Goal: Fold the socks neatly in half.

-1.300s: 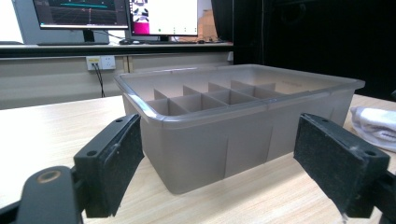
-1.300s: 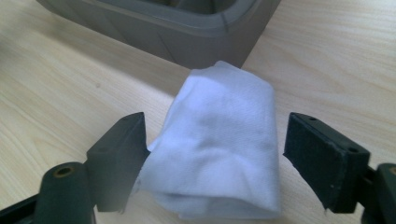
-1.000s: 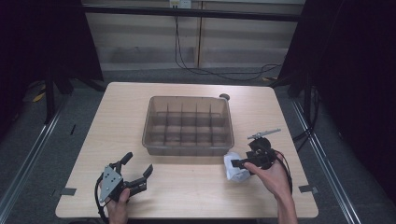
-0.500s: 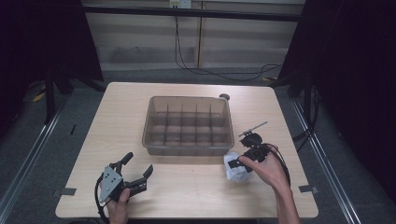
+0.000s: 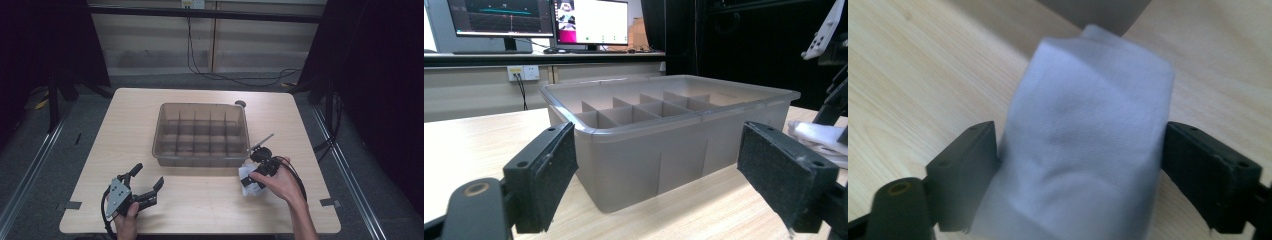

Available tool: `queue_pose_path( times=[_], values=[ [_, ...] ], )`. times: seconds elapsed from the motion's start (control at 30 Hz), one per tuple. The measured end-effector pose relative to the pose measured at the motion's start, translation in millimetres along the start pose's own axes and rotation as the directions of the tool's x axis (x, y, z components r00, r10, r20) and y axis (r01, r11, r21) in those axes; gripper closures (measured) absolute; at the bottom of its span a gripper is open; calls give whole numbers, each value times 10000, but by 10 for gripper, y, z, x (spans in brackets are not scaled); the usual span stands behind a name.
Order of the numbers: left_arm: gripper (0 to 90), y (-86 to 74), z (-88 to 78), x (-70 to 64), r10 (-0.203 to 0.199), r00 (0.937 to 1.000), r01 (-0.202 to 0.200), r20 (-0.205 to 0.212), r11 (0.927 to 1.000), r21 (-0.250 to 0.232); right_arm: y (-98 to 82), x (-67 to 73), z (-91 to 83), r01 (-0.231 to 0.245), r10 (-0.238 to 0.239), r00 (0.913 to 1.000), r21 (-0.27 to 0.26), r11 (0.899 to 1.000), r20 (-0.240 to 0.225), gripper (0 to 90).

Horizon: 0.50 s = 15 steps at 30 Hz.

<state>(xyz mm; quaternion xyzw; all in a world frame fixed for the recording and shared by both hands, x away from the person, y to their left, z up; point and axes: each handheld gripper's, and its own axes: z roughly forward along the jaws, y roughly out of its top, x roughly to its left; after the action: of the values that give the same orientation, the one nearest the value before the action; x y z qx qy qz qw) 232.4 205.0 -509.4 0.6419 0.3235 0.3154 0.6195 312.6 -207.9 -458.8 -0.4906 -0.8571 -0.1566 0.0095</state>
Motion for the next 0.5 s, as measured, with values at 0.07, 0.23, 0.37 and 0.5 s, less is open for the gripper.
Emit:
queue_pose_path(
  times=[0.07, 0.23, 0.37, 0.5],
  values=[
    [158, 0, -2, 1, 11, 10000, -11, 6, 10000, 11, -1, 17, 42, 98, -99, 9999, 94, 9999, 71, 145],
    [158, 0, -3, 1, 13, 10000, -13, 31, 10000, 4, -8, 31, 94, 197, -205, 9996, 382, 9991, 217, 165],
    [158, -2, -1, -3, -68, 10000, 68, 44, 10000, -69, -10, 80, 122, 443, -468, 9979, 563, 9974, 441, 177],
    [159, -3, -2, -4, -110, 9999, 110, 73, 9999, -83, -10, 126, 145, 813, -867, 9927, 654, 9945, 837, 190]
  ],
)
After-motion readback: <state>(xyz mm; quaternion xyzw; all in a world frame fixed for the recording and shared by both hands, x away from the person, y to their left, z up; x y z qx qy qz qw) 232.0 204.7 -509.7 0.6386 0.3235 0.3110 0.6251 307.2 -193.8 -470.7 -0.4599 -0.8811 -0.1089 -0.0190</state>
